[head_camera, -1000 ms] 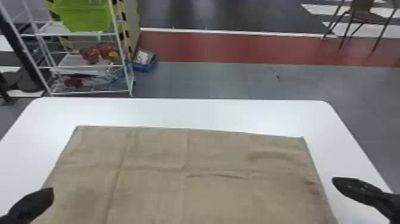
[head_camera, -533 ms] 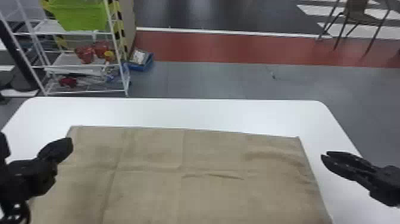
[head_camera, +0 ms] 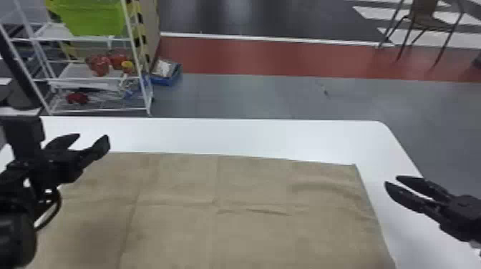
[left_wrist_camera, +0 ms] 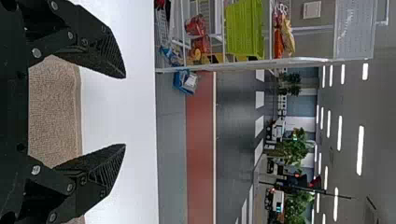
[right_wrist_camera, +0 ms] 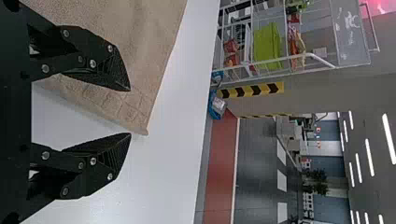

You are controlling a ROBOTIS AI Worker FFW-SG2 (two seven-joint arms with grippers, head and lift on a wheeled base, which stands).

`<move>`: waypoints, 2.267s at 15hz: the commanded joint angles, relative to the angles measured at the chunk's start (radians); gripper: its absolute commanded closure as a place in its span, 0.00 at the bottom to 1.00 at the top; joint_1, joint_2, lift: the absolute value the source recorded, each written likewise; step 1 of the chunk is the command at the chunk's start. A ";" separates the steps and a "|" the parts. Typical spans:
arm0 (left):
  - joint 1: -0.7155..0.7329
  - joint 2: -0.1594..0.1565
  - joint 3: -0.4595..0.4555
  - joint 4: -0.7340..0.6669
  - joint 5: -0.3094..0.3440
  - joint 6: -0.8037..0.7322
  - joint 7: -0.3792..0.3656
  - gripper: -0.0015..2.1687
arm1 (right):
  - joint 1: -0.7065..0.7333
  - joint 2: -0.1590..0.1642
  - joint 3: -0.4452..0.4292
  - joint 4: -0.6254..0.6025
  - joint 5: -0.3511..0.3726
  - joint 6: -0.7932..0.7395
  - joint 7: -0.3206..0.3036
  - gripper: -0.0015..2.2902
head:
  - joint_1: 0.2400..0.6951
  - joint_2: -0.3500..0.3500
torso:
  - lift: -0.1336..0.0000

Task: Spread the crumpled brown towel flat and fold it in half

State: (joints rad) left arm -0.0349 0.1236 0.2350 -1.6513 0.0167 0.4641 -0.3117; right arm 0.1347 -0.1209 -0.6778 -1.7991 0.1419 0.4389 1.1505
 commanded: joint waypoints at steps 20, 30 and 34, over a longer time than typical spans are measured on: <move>-0.157 0.087 0.012 0.281 0.003 0.078 -0.092 0.26 | 0.011 0.009 0.017 -0.091 -0.005 0.036 0.014 0.29 | 1.00 0.46 | 0.09; -0.157 0.116 0.017 0.288 -0.003 0.134 -0.103 0.32 | 0.017 0.018 0.030 -0.151 -0.012 0.064 0.017 0.29 | 1.00 0.49 | 0.09; -0.152 0.120 0.017 0.285 0.002 0.152 -0.104 0.50 | 0.019 0.020 0.024 -0.160 -0.015 0.073 0.017 0.29 | 1.00 0.51 | 0.09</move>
State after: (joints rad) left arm -0.1882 0.2447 0.2503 -1.3654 0.0160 0.6119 -0.4164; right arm 0.1533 -0.1014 -0.6500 -1.9579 0.1287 0.5105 1.1674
